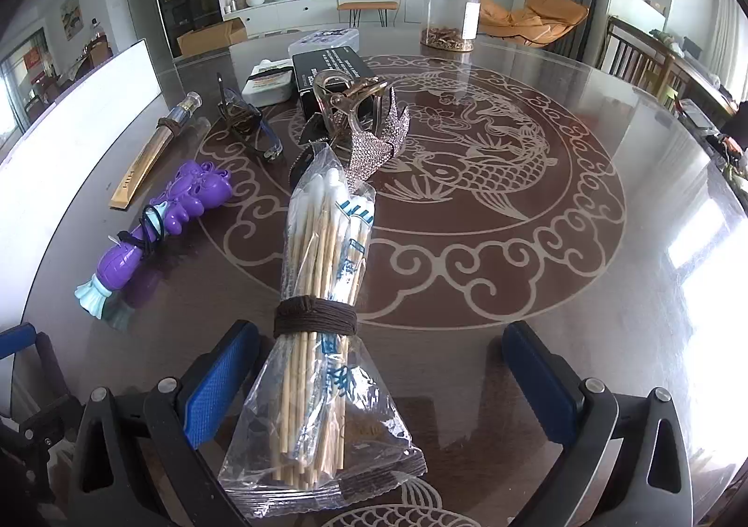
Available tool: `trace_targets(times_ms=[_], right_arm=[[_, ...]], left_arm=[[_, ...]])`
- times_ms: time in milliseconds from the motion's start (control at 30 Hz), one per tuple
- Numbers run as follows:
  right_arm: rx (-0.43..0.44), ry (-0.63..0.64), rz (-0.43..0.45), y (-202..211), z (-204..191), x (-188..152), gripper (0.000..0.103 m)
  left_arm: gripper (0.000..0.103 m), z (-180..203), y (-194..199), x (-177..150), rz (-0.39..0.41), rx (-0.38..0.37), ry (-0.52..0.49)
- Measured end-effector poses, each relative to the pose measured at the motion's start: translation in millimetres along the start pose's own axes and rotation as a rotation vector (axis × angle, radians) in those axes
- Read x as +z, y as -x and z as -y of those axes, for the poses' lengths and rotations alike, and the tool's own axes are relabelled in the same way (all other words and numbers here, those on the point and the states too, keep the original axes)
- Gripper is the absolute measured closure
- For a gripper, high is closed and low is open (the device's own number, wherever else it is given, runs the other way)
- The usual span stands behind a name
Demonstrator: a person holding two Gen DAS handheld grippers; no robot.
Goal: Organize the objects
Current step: 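Close the right tool on the bagged wooden sticks while the left tool reaches the purple toy, then lift the purple toy with the left tool while the right tool lifts the stick bag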
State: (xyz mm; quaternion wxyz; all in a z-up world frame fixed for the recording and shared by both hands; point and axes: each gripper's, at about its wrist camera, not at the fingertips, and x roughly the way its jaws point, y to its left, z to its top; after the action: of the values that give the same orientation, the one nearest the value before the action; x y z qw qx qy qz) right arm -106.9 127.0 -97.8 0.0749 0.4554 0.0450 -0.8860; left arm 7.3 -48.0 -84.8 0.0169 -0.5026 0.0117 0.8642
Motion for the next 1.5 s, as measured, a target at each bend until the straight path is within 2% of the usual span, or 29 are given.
trace_targets(times_ms=[200, 367, 533, 667, 700, 767, 800, 833, 867, 900, 967, 1033, 1100, 1167, 1233, 1267, 1300, 1367, 1500], right_arm=[[0.001, 0.0, 0.0, -0.3, -0.1, 0.3, 0.0], [0.001, 0.0, 0.0, -0.9, -0.1, 1.1, 0.0], [0.001, 0.001, 0.0, -0.7, -0.3, 0.7, 0.0], [0.002, 0.001, 0.0, -0.9, -0.2, 0.9, 0.0], [0.004, 0.002, 0.0, 0.2, -0.1, 0.2, 0.0], [0.028, 0.006, 0.004, 3.8, 1.1, -1.6, 0.0], [0.07, 0.009, 0.01, 6.9, 3.8, -2.8, 0.0], [0.109, 0.002, 0.012, 10.2, 6.5, -3.9, 0.0], [0.157, -0.021, 0.007, 13.0, 11.9, -3.7, 0.0], [0.193, -0.048, -0.004, 15.8, 17.4, -2.5, 0.0], [0.24, -0.06, -0.014, 24.0, 23.1, 3.3, 0.0], [0.252, -0.037, -0.037, 28.7, 22.2, 15.7, 0.0], [0.263, -0.022, -0.111, 21.7, 14.9, 28.8, 0.0], [0.284, -0.012, -0.187, 6.6, 5.4, 37.3, 0.011], [0.256, 0.03, -0.207, -4.8, -6.6, 40.9, 0.055], [0.192, 0.078, -0.185, -3.3, -12.9, 41.5, 0.068], [0.181, 0.092, -0.19, -1.1, -15.9, 40.7, 0.074], [0.226, 0.044, -0.163, 12.0, -12.8, 38.3, 0.074], [0.218, 0.068, -0.109, 43.4, -21.1, 39.4, 0.074]], left_arm=[[0.0, -0.6, -1.1, 2.5, -0.009, -0.004, -0.006], [0.0, 1.2, -8.7, 19.8, -0.097, -0.035, -0.066], [0.0, 10.6, -7.8, 48.9, -0.038, -0.095, -0.07], [0.0, 29.1, -22.0, 79.6, -0.018, -0.132, -0.089], [0.016, 32.2, -26.9, 85.8, -0.021, -0.137, -0.093], [0.035, 42.2, -39.8, 95.8, -0.05, -0.13, -0.11], [0.047, 47.6, -39.9, 99.1, -0.033, -0.105, -0.132], [0.051, 53.4, -40.8, 100.7, -0.021, -0.082, -0.163], [0.073, 57.1, -39.0, 101.5, -0.002, -0.083, -0.179], [0.084, 58.2, -38.1, 101.8, 0.004, -0.088, -0.174], [0.084, 58.7, -35.2, 98.1, 0.015, -0.073, -0.157], [0.085, 57.1, -31.1, 89.5, 0.029, -0.071, -0.137], [0.085, 52.4, -26.6, 79.4, 0.039, -0.087, -0.104], [0.085, 45.7, -18.3, 68.5, 0.059, -0.092, -0.077], [0.085, 39.6, -5.2, 60.4, 0.087, -0.096, -0.053], [0.085, 35.8, 1.9, 58.4, 0.103, -0.102, -0.039], [0.085, 31.1, 5.3, 60.0, 0.117, -0.107, -0.027], [0.085, 22.1, 23.8, 57.8, 0.156, -0.115, -0.008], [0.085, 5.1, 55.1, 59.7, 0.214, -0.149, 0.046]])
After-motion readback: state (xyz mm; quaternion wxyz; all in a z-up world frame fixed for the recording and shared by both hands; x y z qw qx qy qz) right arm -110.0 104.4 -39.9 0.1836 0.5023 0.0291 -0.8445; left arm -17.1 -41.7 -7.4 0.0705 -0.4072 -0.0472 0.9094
